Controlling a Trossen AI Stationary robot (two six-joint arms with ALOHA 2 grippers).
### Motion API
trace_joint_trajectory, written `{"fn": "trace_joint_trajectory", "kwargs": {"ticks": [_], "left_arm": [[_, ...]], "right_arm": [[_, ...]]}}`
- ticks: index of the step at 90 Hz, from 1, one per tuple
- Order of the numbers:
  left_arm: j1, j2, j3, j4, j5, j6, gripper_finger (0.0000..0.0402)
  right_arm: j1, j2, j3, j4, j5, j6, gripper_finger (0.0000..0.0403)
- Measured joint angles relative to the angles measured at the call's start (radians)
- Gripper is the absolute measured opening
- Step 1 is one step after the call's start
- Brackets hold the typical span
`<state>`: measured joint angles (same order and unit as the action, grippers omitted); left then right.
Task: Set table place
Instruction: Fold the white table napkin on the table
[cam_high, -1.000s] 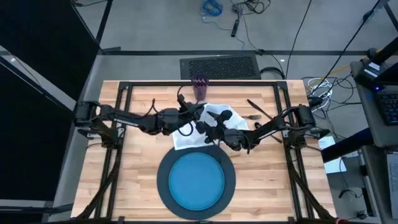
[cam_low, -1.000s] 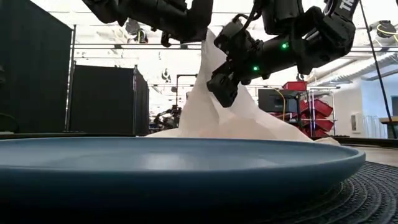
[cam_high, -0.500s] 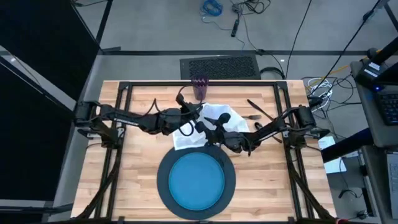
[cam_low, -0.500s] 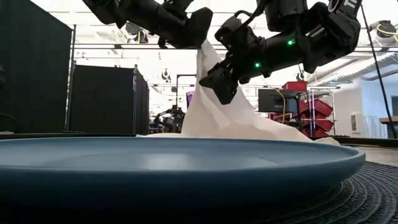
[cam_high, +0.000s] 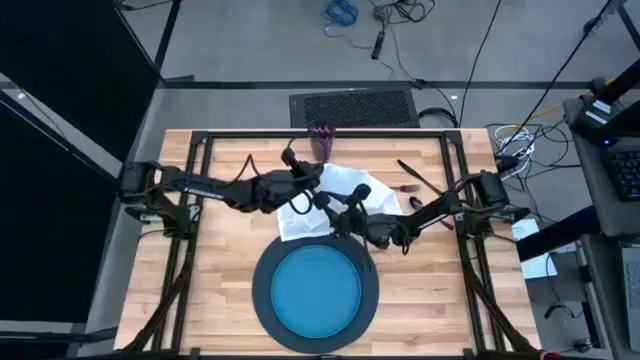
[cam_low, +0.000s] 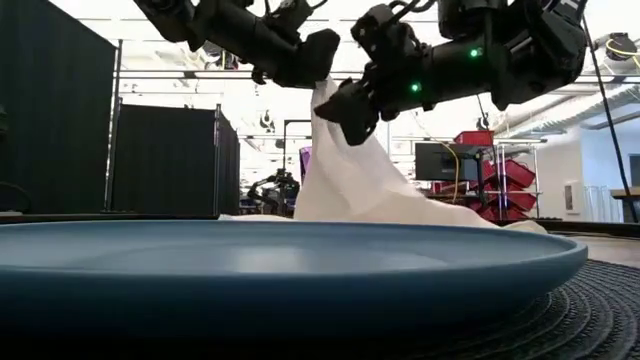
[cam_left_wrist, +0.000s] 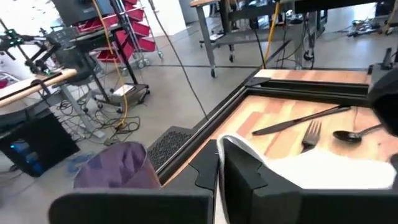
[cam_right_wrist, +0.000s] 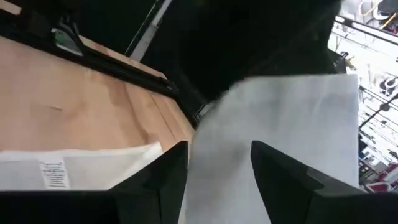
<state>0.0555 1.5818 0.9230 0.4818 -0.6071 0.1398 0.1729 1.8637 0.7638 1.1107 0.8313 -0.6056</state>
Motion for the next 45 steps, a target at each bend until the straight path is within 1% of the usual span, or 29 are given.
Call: {"fn": "trace_joint_trajectory", "kwargs": {"ticks": [34, 45], "left_arm": [[-0.002, 0.000, 0.000, 0.004, 0.000, -0.001, 0.0000], [-0.001, 0.000, 0.000, 0.006, 0.000, -0.002, 0.0000]], "right_arm": [[-0.001, 0.000, 0.024, -0.009, 0.005, -0.001, 0.0161], [-0.005, 0.000, 0.024, -0.016, 0.007, 0.014, 0.0151]]}}
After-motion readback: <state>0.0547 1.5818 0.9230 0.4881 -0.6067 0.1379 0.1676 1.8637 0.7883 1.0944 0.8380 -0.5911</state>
